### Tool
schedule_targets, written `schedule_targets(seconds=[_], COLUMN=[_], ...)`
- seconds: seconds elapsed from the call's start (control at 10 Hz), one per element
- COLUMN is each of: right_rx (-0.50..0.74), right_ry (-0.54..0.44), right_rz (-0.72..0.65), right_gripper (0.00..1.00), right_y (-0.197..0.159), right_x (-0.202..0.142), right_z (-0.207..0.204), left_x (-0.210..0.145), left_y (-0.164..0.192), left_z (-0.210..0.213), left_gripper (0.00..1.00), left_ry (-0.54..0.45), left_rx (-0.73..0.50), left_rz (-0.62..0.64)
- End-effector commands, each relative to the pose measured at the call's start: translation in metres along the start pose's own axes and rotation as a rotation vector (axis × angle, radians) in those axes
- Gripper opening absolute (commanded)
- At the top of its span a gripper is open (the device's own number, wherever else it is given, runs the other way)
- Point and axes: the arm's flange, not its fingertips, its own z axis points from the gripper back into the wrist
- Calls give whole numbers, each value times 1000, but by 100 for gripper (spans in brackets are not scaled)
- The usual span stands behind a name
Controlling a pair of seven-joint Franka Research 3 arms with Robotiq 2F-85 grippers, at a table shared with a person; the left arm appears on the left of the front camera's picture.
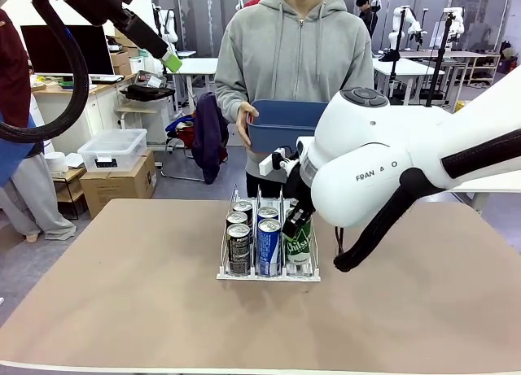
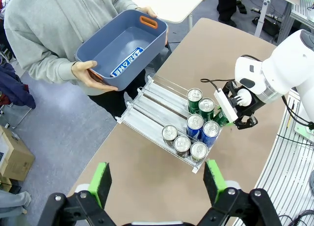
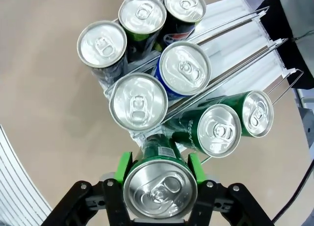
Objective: Fill the beverage cans into the dispenser.
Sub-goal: Place the picked Sprite in the line of the Automatic Can Dispenser with the same cans.
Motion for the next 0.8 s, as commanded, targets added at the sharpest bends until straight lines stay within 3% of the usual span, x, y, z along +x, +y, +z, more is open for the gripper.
schedule_targets(seconds=[0.0,0.4,0.7], right_rx=[-115,-120,-32], right_ry=[-29,1,64], right_rz=[-6,-32,-23], right_gripper=[58,58,58], right_y=[-22,-33,-25], right_x=[-5,-8,-28], right_z=[-34,-38,-23], left_x=[-1,-1,-1], left_y=[2,2,2], left_z=[-1,-1,-1], left_gripper=[100,100,100], left_ry=[-7,-7,-7], left_rx=[7,7,7], left_rz=[-3,-3,-3])
